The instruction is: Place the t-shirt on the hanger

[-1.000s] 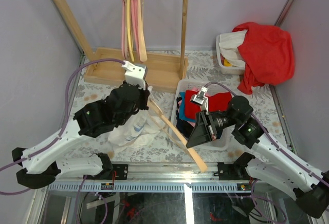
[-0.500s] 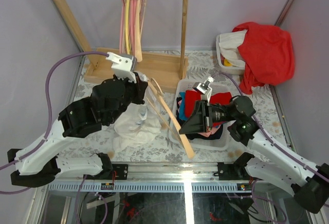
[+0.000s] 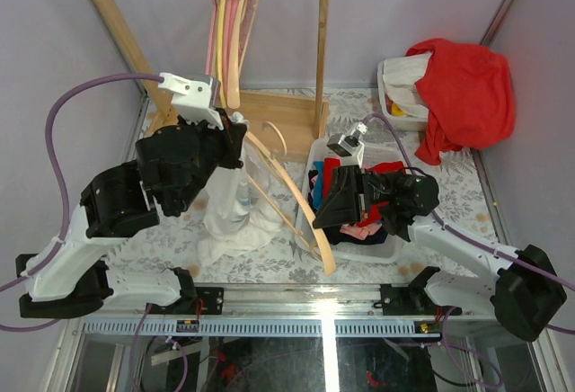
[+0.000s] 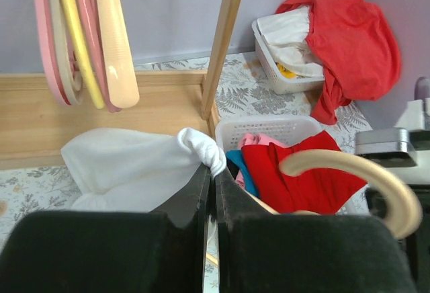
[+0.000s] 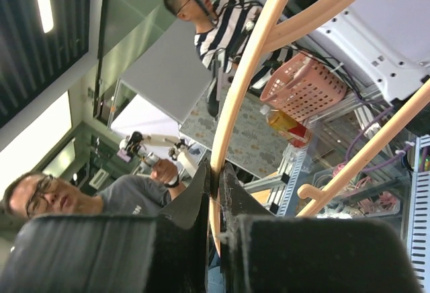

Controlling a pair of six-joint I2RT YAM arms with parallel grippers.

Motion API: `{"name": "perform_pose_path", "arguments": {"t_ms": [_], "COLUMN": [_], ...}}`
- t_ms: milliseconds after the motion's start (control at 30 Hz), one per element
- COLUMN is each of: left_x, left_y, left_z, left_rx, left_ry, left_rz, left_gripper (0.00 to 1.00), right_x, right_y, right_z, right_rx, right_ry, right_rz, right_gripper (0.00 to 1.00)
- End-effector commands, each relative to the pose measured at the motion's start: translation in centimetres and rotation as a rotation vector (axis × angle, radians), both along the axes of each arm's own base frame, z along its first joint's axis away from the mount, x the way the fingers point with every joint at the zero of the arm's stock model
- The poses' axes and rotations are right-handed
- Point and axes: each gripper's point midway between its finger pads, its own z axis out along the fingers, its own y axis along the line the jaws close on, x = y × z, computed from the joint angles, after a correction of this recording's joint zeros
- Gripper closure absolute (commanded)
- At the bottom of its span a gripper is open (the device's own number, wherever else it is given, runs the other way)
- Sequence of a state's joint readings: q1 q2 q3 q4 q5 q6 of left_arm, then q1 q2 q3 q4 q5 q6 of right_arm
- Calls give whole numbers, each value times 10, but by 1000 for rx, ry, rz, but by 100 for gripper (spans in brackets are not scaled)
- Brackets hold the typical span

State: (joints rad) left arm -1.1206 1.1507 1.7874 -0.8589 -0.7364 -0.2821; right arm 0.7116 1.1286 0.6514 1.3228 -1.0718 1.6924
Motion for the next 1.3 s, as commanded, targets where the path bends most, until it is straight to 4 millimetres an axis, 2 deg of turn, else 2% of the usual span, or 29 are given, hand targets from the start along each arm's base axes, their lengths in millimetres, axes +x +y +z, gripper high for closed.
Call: {"name": "perform_pose_path", "arguments": {"t_ms": [0, 100, 233, 333, 467, 567, 600, 633, 767, 933, 1033, 1267], "left_x": [-3, -5, -7, -5, -1, 3, 3, 4, 6, 5, 3, -6], "left_y": [14, 15, 21, 27, 25, 20, 18, 18, 11, -5, -10, -19], "left_z": [13, 13, 9, 3, -8, -18, -21, -24, -35, -44, -51, -71], "left_rx": [20, 47, 65, 97, 166, 205, 214, 220, 245, 262, 273, 303], "left_ry": [-21, -7, 15, 37, 81, 99, 104, 107, 118, 134, 133, 153], "left_rz": [19, 10, 27, 65, 98, 110, 111, 115, 107, 48, 23, -45], "left_gripper": [100, 100, 100, 100, 100, 100, 100, 100, 100, 100, 100, 100], "right_x": [-37, -44, -56, -66, -81, -78, -74, -74, -87, -86, -86, -86], "right_y": [-29, -36, -44, -51, -62, -57, -53, -53, -63, -56, -50, -43], "right_z": [38, 46, 41, 24, 1, -27, -44, -54, -58, -72, -65, -28], "right_rx": [182, 199, 175, 123, 42, -71, -175, -208, -201, -250, -239, -130], "right_ry": [-203, -218, -220, -203, -189, -174, -96, -120, -146, -100, -74, -102], "right_rz": [65, 103, 132, 163, 187, 147, 140, 116, 121, 155, 204, 272], "right_gripper": [100, 100, 100, 100, 100, 100, 100, 100, 100, 100, 100, 100]}}
